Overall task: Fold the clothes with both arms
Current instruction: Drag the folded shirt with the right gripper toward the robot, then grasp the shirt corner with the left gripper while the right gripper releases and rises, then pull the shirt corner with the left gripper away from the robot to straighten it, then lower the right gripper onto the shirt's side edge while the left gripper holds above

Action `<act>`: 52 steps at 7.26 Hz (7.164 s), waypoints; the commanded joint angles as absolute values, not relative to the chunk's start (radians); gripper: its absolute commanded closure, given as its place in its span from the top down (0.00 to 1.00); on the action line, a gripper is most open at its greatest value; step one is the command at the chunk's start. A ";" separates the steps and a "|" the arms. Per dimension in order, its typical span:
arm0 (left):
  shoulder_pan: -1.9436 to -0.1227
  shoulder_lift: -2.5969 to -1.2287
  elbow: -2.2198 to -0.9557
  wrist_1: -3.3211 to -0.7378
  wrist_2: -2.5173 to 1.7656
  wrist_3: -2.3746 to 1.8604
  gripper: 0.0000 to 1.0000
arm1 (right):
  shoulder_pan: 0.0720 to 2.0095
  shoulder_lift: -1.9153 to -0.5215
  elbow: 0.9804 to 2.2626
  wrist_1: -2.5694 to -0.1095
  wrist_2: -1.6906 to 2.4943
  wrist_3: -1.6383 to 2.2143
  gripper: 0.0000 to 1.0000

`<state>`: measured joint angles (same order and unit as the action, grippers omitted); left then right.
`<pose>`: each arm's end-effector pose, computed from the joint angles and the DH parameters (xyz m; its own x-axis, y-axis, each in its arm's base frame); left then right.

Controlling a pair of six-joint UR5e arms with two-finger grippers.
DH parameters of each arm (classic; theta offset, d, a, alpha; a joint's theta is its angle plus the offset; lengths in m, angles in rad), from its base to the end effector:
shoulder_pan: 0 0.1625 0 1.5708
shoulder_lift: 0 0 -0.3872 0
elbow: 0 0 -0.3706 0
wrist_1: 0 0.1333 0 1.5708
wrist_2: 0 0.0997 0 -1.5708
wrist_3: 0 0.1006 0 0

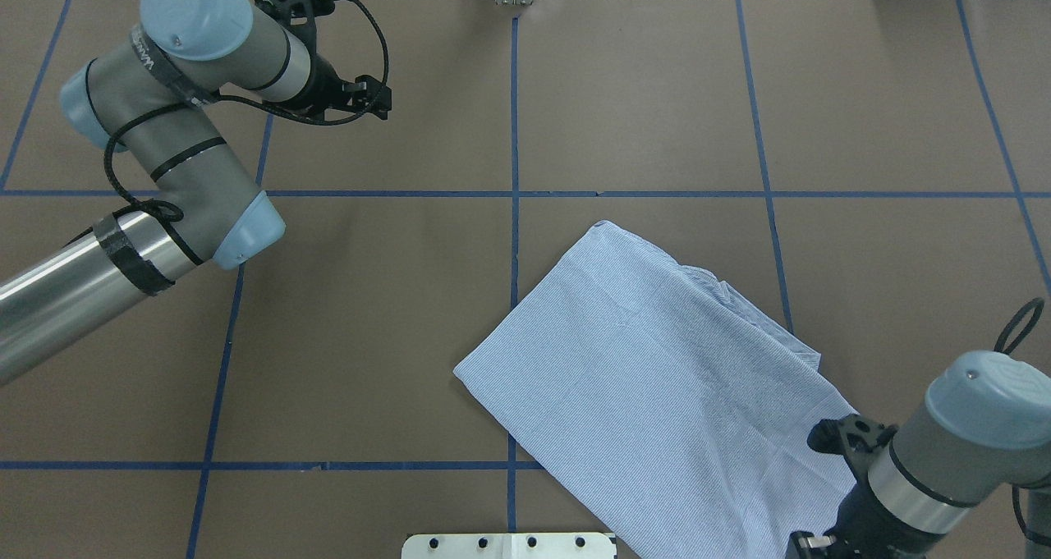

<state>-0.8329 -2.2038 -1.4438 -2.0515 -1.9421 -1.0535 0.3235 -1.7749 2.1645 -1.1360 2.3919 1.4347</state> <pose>0.3901 -0.5730 0.2636 0.5627 0.0662 -0.8240 0.2388 0.9413 0.2387 -0.3436 -0.1781 0.3743 0.5981 0.1030 0.7948 0.3775 0.8386 -0.3928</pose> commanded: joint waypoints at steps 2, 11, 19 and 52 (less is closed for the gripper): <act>-0.702 -2.108 -1.616 -2.049 -1.950 -1.160 1.00 | 0.677 -1.519 2.071 -1.137 2.387 1.422 1.00; -0.345 -2.106 -1.669 -2.046 -1.884 -1.548 0.83 | 0.813 -1.399 2.057 -1.140 2.244 1.420 1.00; -0.359 -2.108 -1.660 -2.043 -1.871 -1.545 0.22 | 0.815 -1.399 2.048 -1.140 2.243 1.420 1.00; -0.726 -2.270 -1.336 -2.517 -1.700 -1.313 1.00 | 0.621 -1.146 1.634 -1.147 1.965 1.177 1.00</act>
